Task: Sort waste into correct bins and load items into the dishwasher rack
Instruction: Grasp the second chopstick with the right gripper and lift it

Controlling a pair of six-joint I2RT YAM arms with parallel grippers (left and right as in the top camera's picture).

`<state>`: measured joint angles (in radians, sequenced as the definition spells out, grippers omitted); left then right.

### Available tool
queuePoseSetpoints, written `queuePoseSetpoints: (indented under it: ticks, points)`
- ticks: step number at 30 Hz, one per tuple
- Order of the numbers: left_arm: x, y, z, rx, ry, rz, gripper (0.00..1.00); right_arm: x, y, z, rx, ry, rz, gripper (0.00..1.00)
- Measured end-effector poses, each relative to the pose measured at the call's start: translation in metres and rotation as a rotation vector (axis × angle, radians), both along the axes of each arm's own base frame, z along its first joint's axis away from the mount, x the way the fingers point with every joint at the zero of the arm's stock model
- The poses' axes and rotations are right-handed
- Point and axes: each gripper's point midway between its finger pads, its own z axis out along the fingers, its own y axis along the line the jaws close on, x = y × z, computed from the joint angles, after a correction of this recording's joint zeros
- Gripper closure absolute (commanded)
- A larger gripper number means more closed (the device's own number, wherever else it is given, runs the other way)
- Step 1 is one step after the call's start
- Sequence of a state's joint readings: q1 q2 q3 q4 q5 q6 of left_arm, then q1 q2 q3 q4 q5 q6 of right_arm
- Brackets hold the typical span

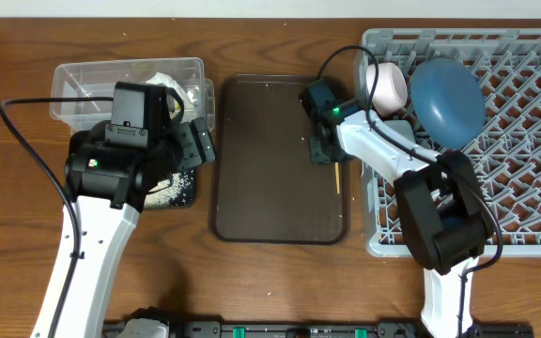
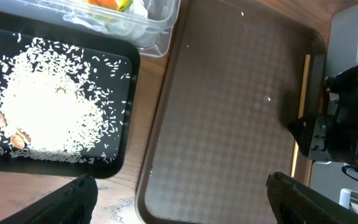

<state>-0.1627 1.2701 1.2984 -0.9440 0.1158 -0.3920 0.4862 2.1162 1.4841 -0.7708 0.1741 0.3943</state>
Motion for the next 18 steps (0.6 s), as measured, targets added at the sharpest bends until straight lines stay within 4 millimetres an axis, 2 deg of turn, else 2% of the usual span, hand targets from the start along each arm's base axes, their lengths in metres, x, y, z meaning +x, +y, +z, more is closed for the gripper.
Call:
queuePoseSetpoints:
  ticks: [3, 13, 18]
  points:
    - [0.000, 0.000, 0.000, 0.000, 0.000, 0.000, 0.10, 0.001, 0.001, -0.001, 0.003, 0.000, -0.004, 0.98]
    - [0.000, 0.000, 0.000, 0.000, 0.000, 0.000, 0.10, 0.000, 0.002, 0.000, 0.007, 0.008, 0.009, 0.99]
    - [0.000, 0.000, 0.000, 0.000, 0.000, 0.000, 0.10, -0.015, 0.006, 0.008, 0.023, 0.097, 0.055, 0.99]
